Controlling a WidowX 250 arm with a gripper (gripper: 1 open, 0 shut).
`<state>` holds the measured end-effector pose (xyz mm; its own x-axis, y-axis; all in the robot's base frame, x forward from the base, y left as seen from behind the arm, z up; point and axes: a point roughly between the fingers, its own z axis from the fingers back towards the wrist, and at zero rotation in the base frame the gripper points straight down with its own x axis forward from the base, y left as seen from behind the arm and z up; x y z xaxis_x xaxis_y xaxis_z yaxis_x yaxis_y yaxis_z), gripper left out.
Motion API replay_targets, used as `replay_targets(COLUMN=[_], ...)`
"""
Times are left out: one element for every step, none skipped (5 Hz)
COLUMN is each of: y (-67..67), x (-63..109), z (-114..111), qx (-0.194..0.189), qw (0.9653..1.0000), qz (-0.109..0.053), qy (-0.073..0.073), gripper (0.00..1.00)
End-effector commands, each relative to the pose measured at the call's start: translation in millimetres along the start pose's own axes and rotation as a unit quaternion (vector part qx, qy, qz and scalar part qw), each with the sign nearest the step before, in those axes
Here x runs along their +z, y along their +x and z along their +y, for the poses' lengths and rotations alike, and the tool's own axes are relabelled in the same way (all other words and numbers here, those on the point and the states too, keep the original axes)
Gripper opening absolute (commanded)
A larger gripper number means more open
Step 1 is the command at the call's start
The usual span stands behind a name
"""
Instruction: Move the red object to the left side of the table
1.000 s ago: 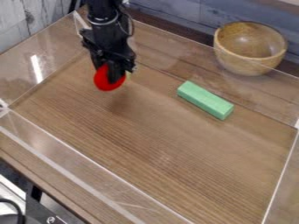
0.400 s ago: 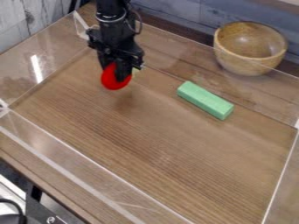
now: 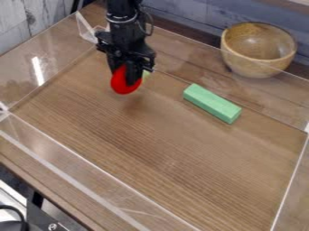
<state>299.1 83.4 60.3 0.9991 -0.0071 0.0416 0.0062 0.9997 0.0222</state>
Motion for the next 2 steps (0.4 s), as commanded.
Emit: replay_targets(y=[14.1, 15.0], x=[14.6, 13.8], z=[-2.3, -5.0], qx=[0.012, 0.021], qw=[0.9997, 0.9996], qz=[-0.022, -0.017], qy=[0.002, 0.0], gripper=[0.0, 0.0])
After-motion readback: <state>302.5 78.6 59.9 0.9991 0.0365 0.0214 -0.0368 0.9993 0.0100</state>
